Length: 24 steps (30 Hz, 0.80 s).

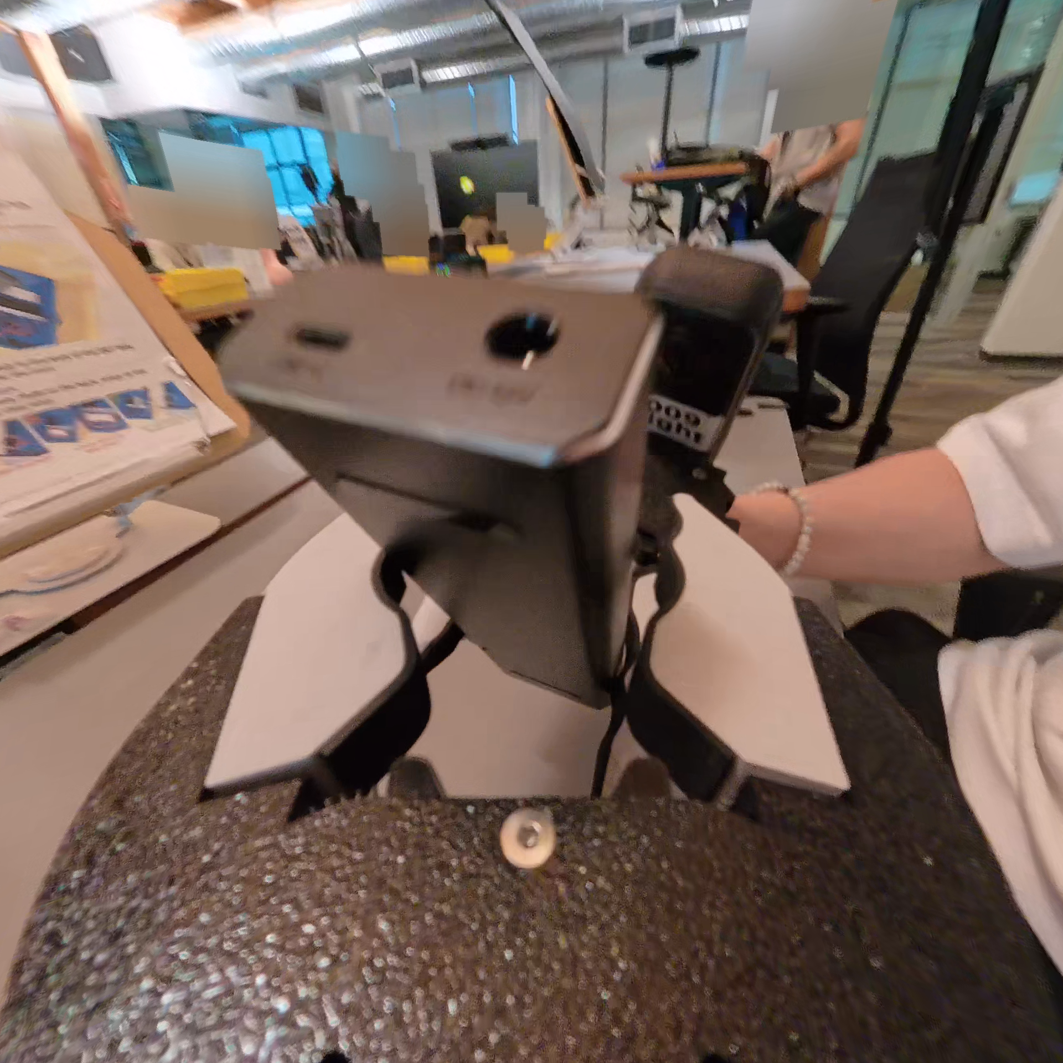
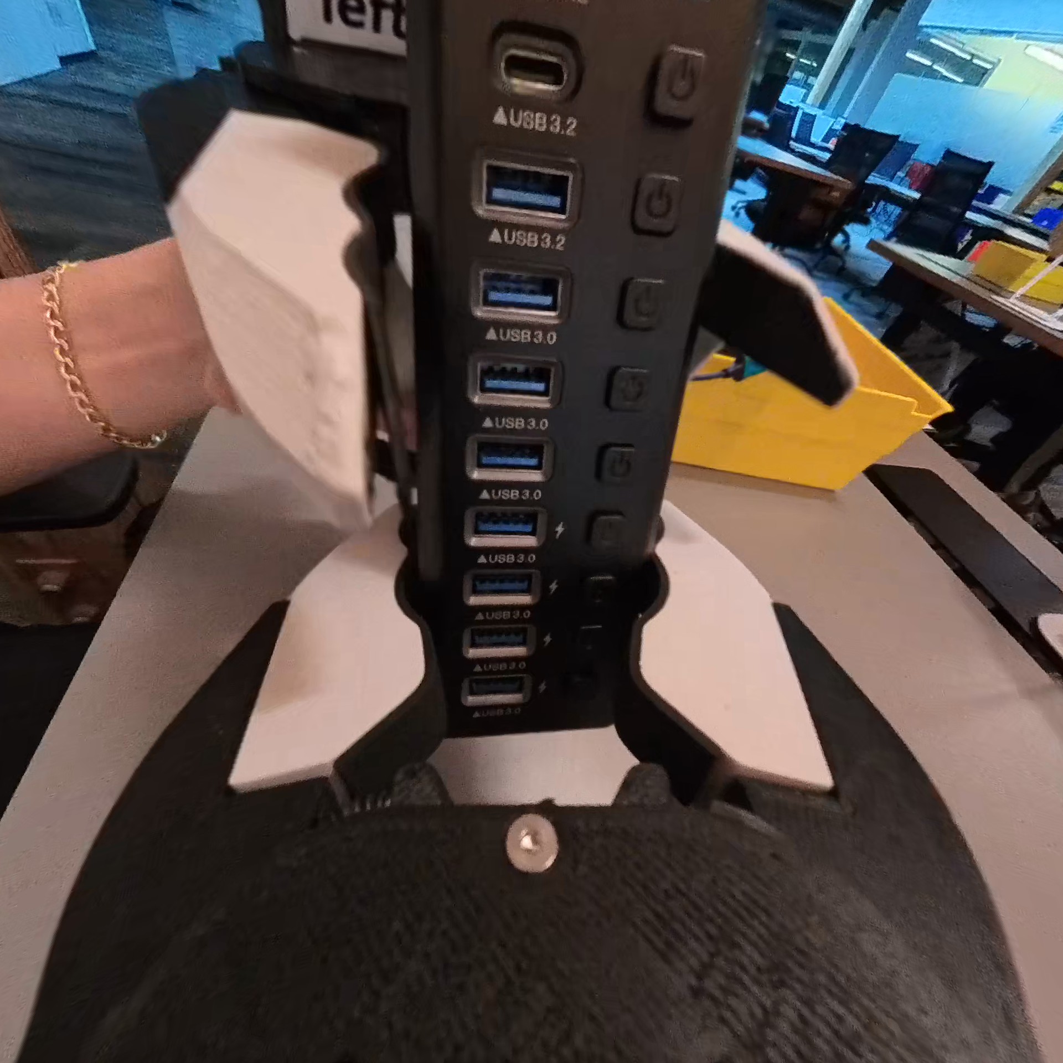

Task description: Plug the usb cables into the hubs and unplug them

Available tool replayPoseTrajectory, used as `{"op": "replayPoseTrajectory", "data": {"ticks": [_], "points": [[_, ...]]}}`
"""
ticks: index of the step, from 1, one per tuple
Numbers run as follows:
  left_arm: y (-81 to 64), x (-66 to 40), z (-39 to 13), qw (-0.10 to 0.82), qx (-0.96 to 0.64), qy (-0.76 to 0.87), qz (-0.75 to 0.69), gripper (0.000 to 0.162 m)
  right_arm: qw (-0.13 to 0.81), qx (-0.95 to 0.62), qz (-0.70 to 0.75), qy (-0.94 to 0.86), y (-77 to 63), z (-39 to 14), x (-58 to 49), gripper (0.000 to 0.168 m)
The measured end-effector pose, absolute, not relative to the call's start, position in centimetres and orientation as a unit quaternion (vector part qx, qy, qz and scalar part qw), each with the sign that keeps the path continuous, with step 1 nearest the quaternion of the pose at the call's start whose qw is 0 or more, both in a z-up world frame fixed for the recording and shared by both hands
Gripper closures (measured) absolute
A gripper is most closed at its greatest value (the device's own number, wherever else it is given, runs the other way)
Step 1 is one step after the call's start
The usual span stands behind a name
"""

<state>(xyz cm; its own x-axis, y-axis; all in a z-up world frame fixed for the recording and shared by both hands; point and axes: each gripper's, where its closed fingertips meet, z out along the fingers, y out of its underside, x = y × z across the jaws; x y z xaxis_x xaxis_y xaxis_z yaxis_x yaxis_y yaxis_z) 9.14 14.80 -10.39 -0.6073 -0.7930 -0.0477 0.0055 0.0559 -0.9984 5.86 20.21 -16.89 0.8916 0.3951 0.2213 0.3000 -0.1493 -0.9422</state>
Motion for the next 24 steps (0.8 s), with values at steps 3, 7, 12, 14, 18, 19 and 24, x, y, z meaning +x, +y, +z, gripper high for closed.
{"op": "replayPoseTrajectory", "data": {"ticks": [3,7,12,14,18,19,24], "points": [[15.8,8.7,-8.3,0.344,-0.31,0.609,-0.644,0.074,0.638,-0.742,0.036,-0.201,19.4,-15.5,7.4,0.095],[17.1,8.3,-7.8,0.373,-0.318,0.601,-0.632,0.073,0.685,-0.715,0.006,-0.143,17.3,-12.4,12.0,0.095],[17.5,8.3,-7.9,0.365,-0.324,0.593,-0.64,0.073,0.72,-0.685,-0.098,-0.05,11.4,-7.0,22.8,0.095],[17.7,8.4,-8.5,0.359,-0.33,0.599,-0.635,0.074,0.692,-0.698,-0.181,-0.03,8.0,-5.1,28.6,0.095],[18.1,8.7,-9.2,0.347,-0.342,0.6,-0.635,0.075,0.546,-0.774,-0.319,-0.018,1.0,-4.4,41.0,0.095],[18.2,8.7,-9.4,0.343,-0.345,0.598,-0.637,0.075,0.495,-0.8,-0.338,-0.019,-0.6,-5.1,43.8,0.095],[19.0,9.0,-9.5,0.323,-0.359,0.574,-0.661,0.08,0.266,-0.901,-0.342,-0.028,-6.4,-11.2,53.7,0.095]]}}
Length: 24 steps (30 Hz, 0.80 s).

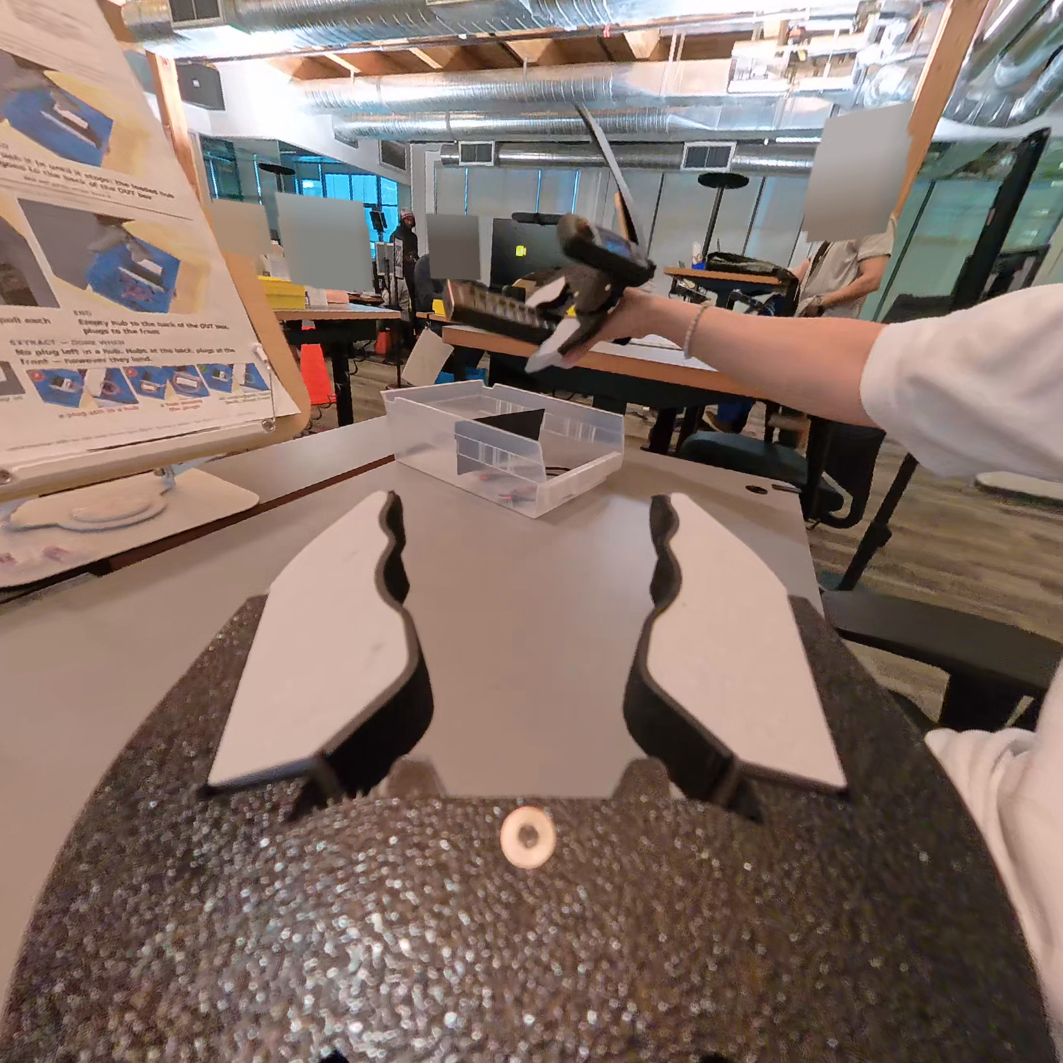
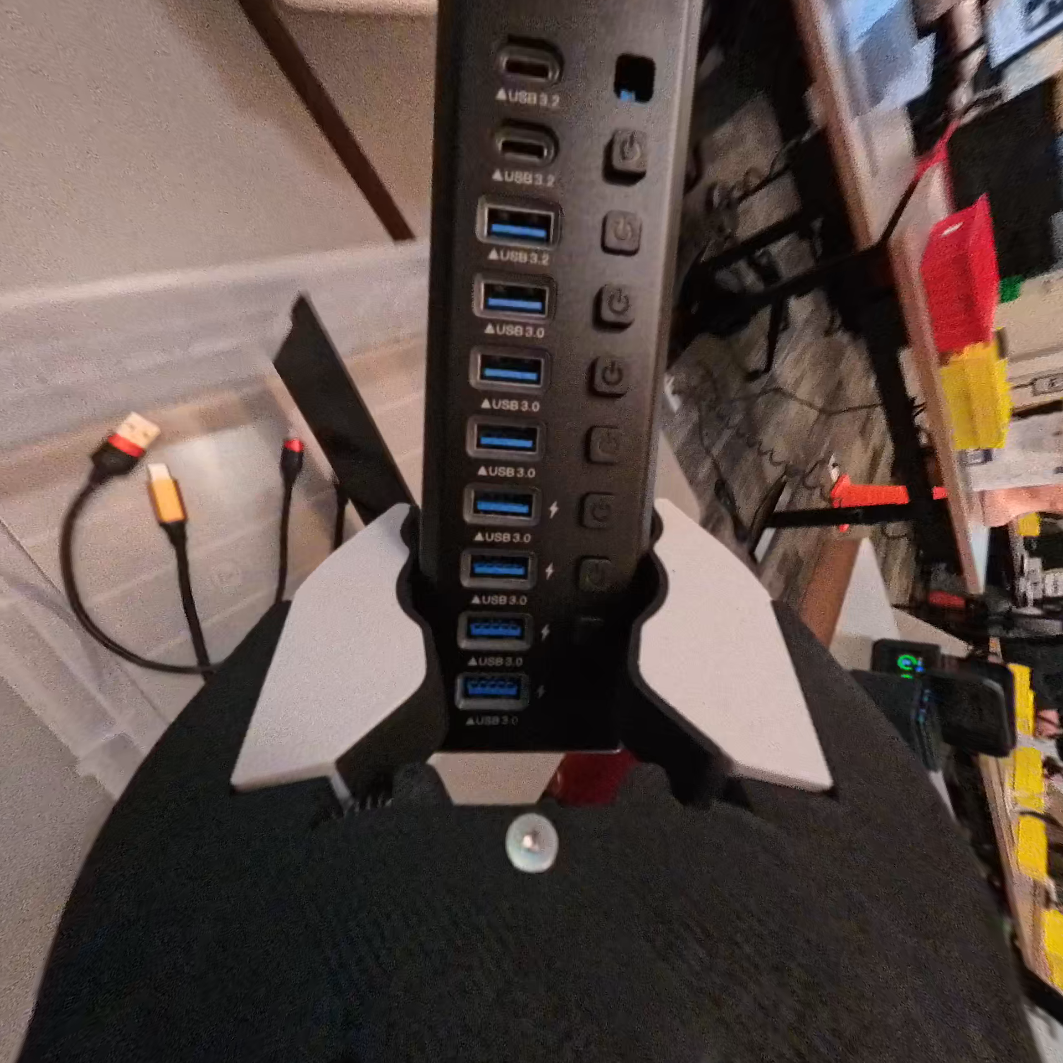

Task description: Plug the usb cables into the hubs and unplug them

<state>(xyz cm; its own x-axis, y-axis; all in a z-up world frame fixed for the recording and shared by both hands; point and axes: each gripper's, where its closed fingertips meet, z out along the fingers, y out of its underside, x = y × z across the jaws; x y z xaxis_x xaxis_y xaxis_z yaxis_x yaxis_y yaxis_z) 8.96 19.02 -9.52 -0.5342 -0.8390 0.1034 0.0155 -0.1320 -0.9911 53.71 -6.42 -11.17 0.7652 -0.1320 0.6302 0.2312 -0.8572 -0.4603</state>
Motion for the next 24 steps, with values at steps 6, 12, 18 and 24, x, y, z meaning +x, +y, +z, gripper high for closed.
{"op": "replayPoseTrajectory", "data": {"ticks": [6,12,18,24], "points": [[20.0,9.3,-10.5,0.318,-0.382,0.574,-0.651,0.082,0.085,-0.953,-0.281,-0.072,-7.7,-17.7,58.4,0.096],[22.1,8.6,-10.9,0.342,-0.413,0.586,-0.608,0.081,-0.001,-0.956,-0.252,-0.149,-5.6,-20.1,60.2,0.095],[30.0,5.8,-10.4,0.416,-0.504,0.568,-0.5,0.085,-0.054,-0.961,-0.215,-0.167,-5.7,-21.2,61.6,0.096],[41.7,1.7,-11.0,0.436,-0.612,0.589,-0.298,0.094,-0.063,-0.967,-0.197,-0.147,-7.0,-21.5,61.7,0.1]]}}
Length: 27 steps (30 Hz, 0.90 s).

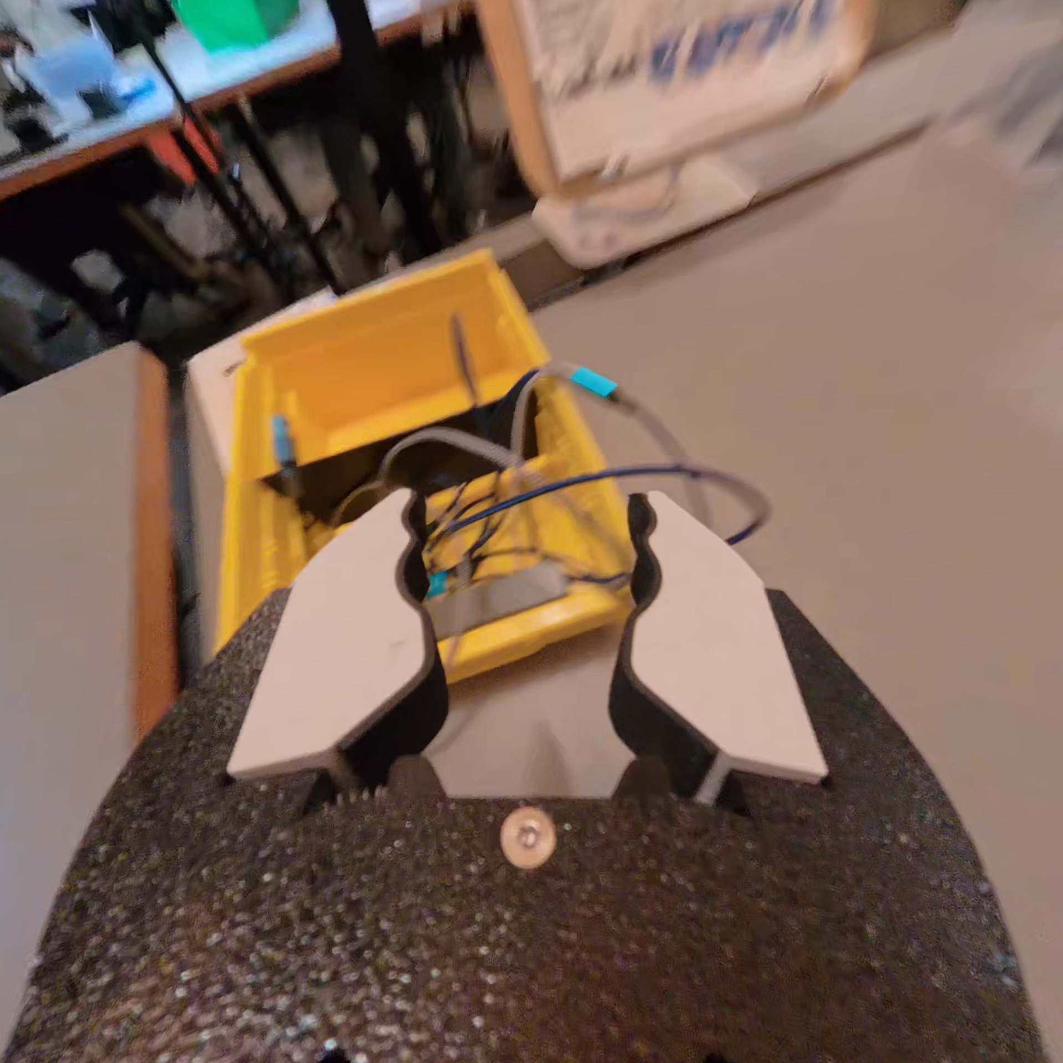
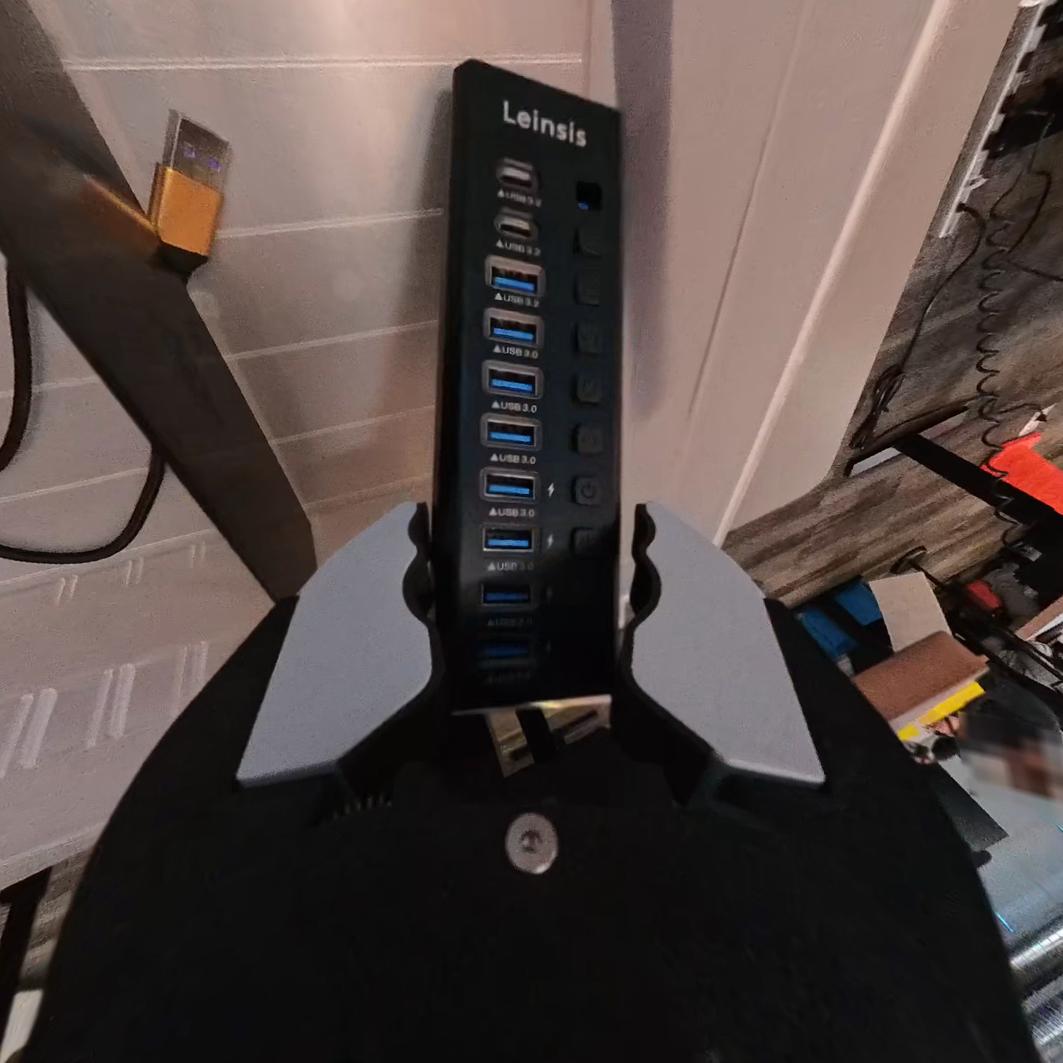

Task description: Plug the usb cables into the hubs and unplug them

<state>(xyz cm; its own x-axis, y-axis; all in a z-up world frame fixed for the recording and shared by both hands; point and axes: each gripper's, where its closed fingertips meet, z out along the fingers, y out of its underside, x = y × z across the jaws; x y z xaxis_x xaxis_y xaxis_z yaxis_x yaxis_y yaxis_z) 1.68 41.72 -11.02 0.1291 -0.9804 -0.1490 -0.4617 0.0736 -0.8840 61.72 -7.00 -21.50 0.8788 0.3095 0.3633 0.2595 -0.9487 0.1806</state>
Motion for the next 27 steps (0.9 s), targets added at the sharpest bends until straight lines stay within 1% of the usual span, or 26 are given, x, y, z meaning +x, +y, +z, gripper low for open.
{"op": "replayPoseTrajectory", "data": {"ticks": [2,3,4,5,8,9,11,14,15,19,22,24,27], "points": [[45.7,1.0,-12.4,0.413,-0.626,0.626,-0.213,0.091,0.068,0.965,0.212,0.142,-7.7,-20.5,61.8,0.093],[47.4,1.1,-13.0,0.399,-0.626,0.645,-0.182,0.093,0.066,0.965,0.219,0.131,-7.9,-19.8,61.8,0.091],[48.8,1.3,-13.7,0.38,-0.62,0.668,-0.159,0.096,0.058,0.964,0.23,0.118,-8.0,-19.0,61.8,0.091],[49.9,1.5,-14.6,0.353,-0.613,0.694,-0.135,0.097,0.049,0.962,0.246,0.106,-8.2,-18.0,61.8,0.095],[52.9,1.7,-17.7,0.256,-0.591,0.763,-0.045,0.095,0.042,0.953,0.288,0.09,-9.1,-15.5,60.3,0.094],[53.4,1.9,-18.6,0.222,-0.588,0.777,-0.029,0.094,0.039,0.947,0.304,0.094,-9.3,-14.8,59.4,0.094],[53.3,2.6,-20.2,0.149,-0.6,0.785,-0.041,0.089,0.015,0.937,0.332,0.111,-8.9,-13.9,57.0,0.094],[53.1,3.4,-22.6,0.043,-0.652,0.756,-0.043,0.081,-0.057,0.929,0.336,0.145,-7.6,-13.7,51.6,0.097],[53.4,3.5,-23.5,0.021,-0.665,0.746,-0.03,0.082,-0.082,0.926,0.333,0.155,-7.1,-13.9,49.7,0.098],[54.2,3.7,-26.1,-0.025,-0.707,0.707,0.017,0.083,-0.153,0.912,0.329,0.191,-6.2,-15.3,42.8,0.101],[54.5,3.6,-26.6,-0.038,-0.727,0.684,0.047,0.087,-0.201,0.905,0.316,0.201,-5.5,-16.5,38.8,0.104],[53.9,3.0,-26.5,-0.066,-0.708,0.701,0.061,0.096,-0.224,0.899,0.315,0.206,-4.9,-17.1,36.8,0.106],[54.3,1.6,-26.1,-0.077,-0.636,0.761,0.102,0.094,-0.216,0.899,0.311,0.218,-4.9,-18.6,34.9,0.106]]}}
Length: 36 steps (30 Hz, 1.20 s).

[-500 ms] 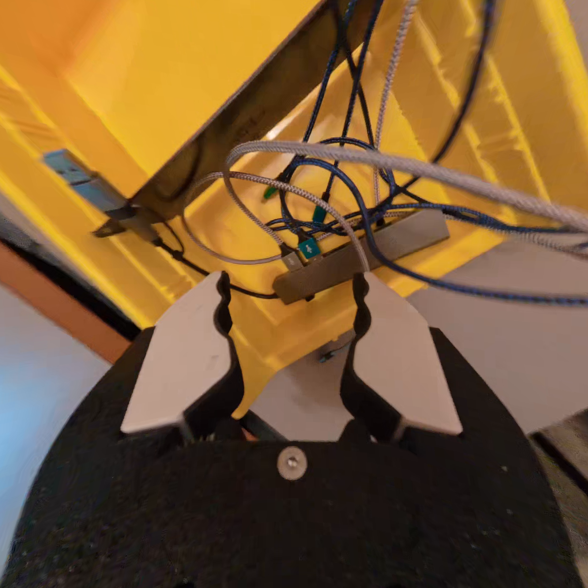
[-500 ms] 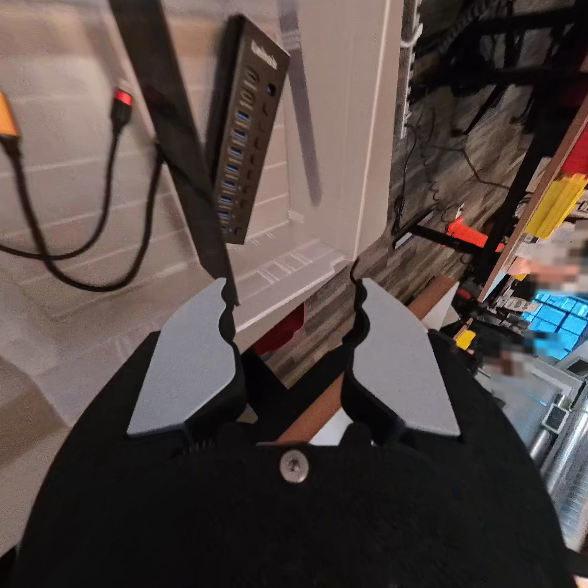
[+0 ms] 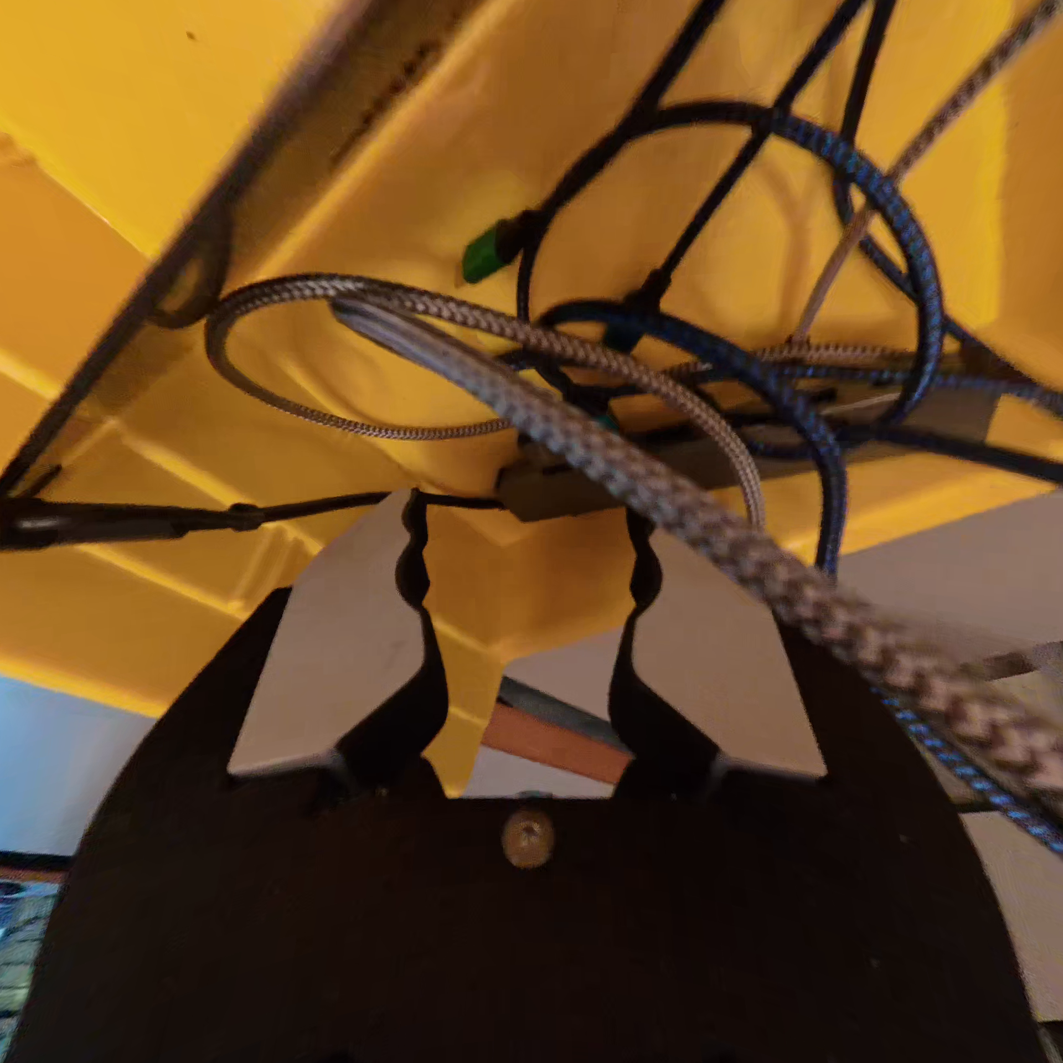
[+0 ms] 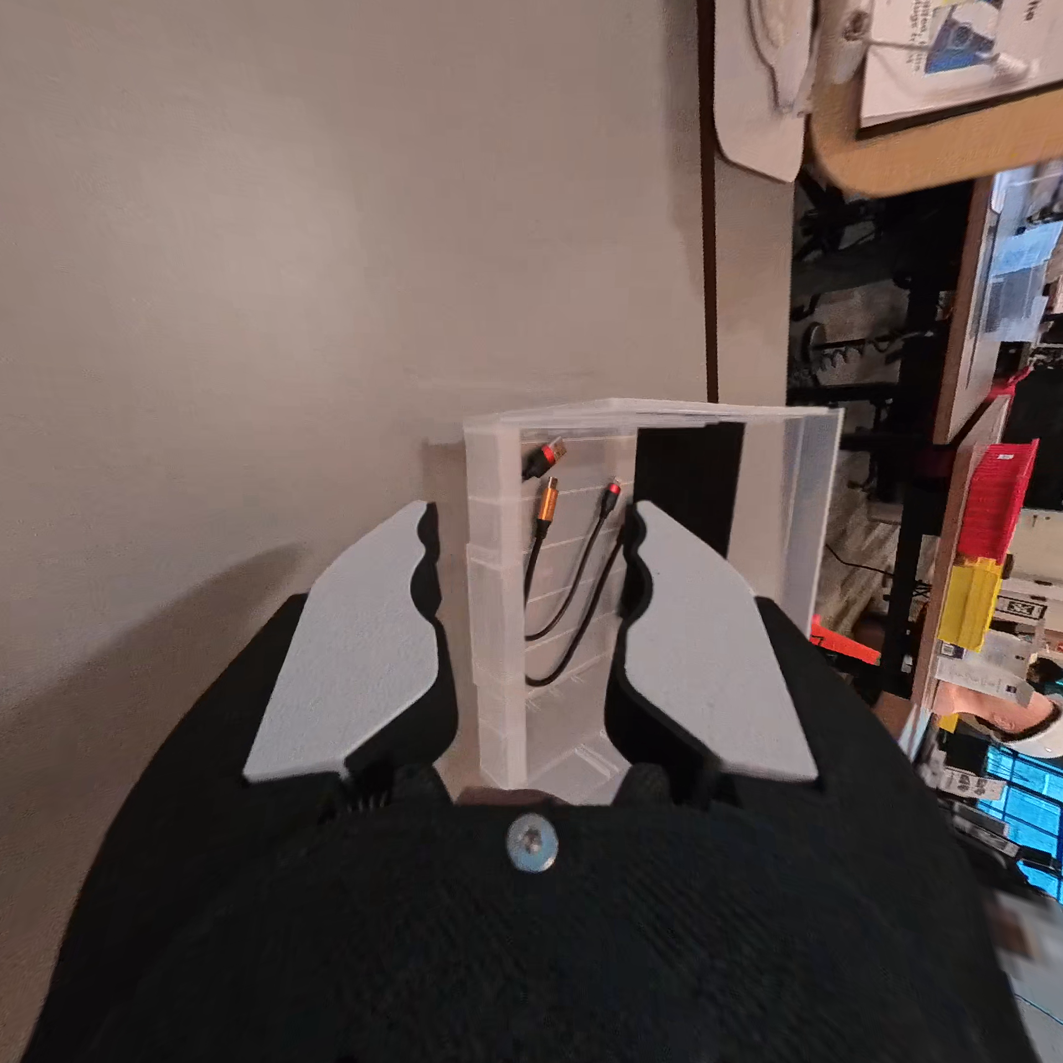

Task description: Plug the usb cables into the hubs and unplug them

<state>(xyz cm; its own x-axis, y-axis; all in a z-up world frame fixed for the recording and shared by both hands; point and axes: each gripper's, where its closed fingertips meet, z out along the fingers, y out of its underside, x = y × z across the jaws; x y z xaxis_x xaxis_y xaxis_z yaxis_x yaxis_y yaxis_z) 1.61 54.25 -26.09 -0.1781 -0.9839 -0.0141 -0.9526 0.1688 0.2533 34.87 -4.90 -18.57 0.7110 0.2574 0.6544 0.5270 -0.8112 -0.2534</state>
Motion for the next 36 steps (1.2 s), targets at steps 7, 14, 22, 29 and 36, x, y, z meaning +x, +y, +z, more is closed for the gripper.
{"op": "replayPoseTrajectory", "data": {"ticks": [7,14,22,29,36], "points": [[54.4,0.3,-26.4,0.097,0.575,-0.805,-0.106,0.088,0.22,-0.899,-0.295,-0.237,-4.2,-20.9,32.1,0.106],[52.3,1.1,-27.8,0.118,0.534,-0.832,-0.088,0.1,0.256,-0.896,-0.276,-0.235,-3.5,-20.4,31.2,0.106],[52.6,1.4,-28.5,0.096,0.533,-0.836,-0.095,0.102,0.242,-0.897,-0.286,-0.236,-3.6,-21.2,31.4,0.106],[53.1,2.1,-28.4,0.037,0.522,-0.848,-0.083,0.106,0.222,-0.893,-0.307,-0.242,-3.9,-21.3,31.8,0.106],[54.6,3.8,-25.8,-0.074,0.524,-0.847,-0.06,0.162,0.259,-0.889,-0.302,-0.228,-4.4,-20.3,31.1,0.106]]}}
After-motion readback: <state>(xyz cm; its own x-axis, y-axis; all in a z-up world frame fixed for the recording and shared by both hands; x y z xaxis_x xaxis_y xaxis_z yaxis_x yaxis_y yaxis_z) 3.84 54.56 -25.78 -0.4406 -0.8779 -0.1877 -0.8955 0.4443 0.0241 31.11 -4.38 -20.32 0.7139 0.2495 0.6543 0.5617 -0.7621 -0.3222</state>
